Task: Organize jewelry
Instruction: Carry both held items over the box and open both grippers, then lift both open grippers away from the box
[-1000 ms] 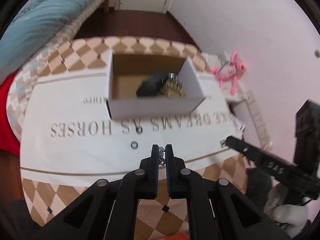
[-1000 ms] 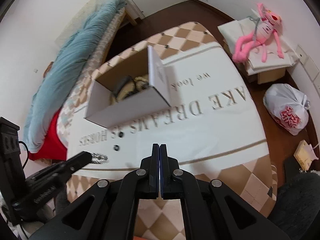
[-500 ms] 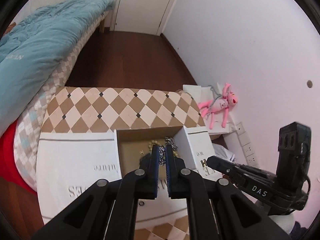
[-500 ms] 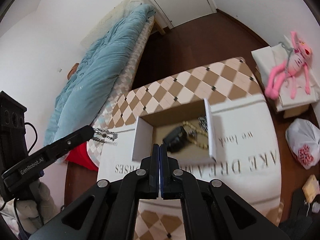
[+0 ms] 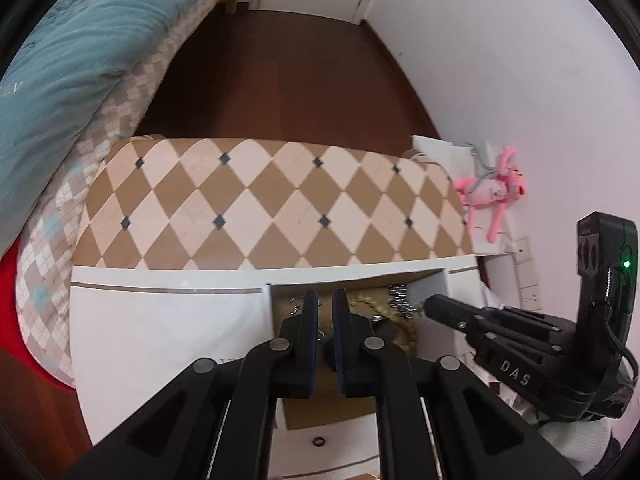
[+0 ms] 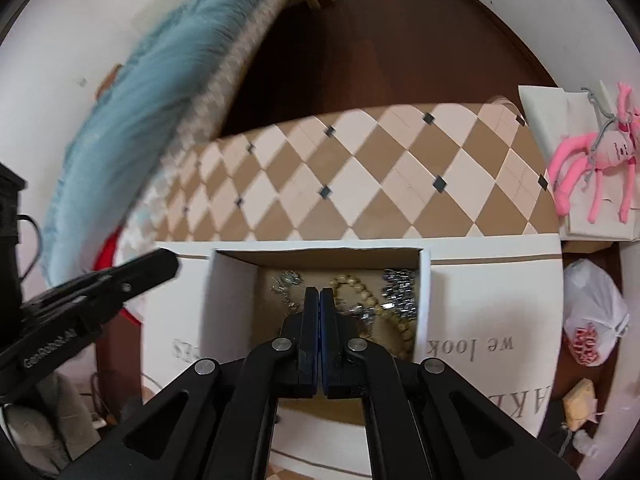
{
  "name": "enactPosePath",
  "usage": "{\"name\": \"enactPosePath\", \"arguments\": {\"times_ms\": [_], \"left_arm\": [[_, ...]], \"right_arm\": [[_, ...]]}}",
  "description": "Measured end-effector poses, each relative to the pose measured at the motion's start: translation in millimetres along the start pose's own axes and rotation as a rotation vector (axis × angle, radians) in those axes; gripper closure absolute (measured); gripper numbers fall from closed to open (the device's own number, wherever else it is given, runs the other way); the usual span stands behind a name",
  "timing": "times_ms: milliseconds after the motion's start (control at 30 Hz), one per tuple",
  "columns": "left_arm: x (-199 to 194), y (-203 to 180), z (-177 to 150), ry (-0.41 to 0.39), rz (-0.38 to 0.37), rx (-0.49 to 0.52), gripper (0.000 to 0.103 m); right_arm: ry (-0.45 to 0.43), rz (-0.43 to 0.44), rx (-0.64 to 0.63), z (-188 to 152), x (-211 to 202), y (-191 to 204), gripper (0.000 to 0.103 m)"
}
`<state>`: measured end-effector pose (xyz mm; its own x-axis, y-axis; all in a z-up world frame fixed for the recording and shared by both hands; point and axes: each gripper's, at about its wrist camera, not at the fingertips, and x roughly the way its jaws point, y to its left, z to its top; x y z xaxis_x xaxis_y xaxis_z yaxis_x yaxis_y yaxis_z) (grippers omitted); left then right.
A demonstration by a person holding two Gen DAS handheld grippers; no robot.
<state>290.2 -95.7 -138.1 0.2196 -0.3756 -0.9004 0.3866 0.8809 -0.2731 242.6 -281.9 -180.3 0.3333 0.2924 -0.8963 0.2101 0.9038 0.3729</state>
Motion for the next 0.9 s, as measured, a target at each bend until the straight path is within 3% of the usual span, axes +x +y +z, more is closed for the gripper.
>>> {"name": "enactPosePath", "arguments": {"times_ms": [67, 133, 167, 200, 300, 333, 400, 433, 467, 567, 633, 900], "left_arm": [[3, 3, -1, -0.001, 0.046, -0.003, 0.09], [2, 7, -4, -0.018, 0.085, -0.008, 0.07], [1, 9, -5, -0.026, 0.1, -0.013, 0.047], [0, 11, -6, -0.038, 0.109, -0.014, 0.033], [-5, 15, -11, -0.076, 0.149, -0.013, 0.029], [-6, 18, -13, -0.084, 0.164, -0.016, 0.026], [-8, 19, -17, -0.099, 0.183, -0.017, 0.002], [-10, 20, -20, -0.112, 0.193, -0.015, 0.0], [-11, 19, -22, -0.12, 0.202, -0.013, 0.0], [-15, 18, -29, -0.147, 0.244, -0.006, 0.0], [-18, 17, -34, -0.155, 0.249, -0.009, 0.0], [-52, 9, -50, -0.224, 0.27, -0.002, 0.0]], "right_arm": [[0.003, -0.031, -0.004, 4, 4, -2, 0.1], [-0.005, -0.043, -0.008, 6, 4, -4, 0.09], [-0.012, -0.055, -0.006, 6, 2, -5, 0.084], [-0.021, -0.064, -0.008, 6, 0, -6, 0.08], [-0.04, -0.091, -0.01, 6, -5, -6, 0.068], [-0.052, -0.116, -0.023, 5, -8, -6, 0.062], [-0.073, -0.176, -0.034, 3, -14, -4, 0.035], [-0.083, -0.221, -0.045, 1, -17, -2, 0.005], [-0.093, -0.267, -0.065, -1, -20, 1, 0.0], [-0.114, -0.368, -0.127, -11, -26, 9, 0.0], [-0.117, -0.379, -0.132, -16, -30, 11, 0.0], [-0.166, -0.334, -0.073, -41, -58, 15, 0.0]]}}
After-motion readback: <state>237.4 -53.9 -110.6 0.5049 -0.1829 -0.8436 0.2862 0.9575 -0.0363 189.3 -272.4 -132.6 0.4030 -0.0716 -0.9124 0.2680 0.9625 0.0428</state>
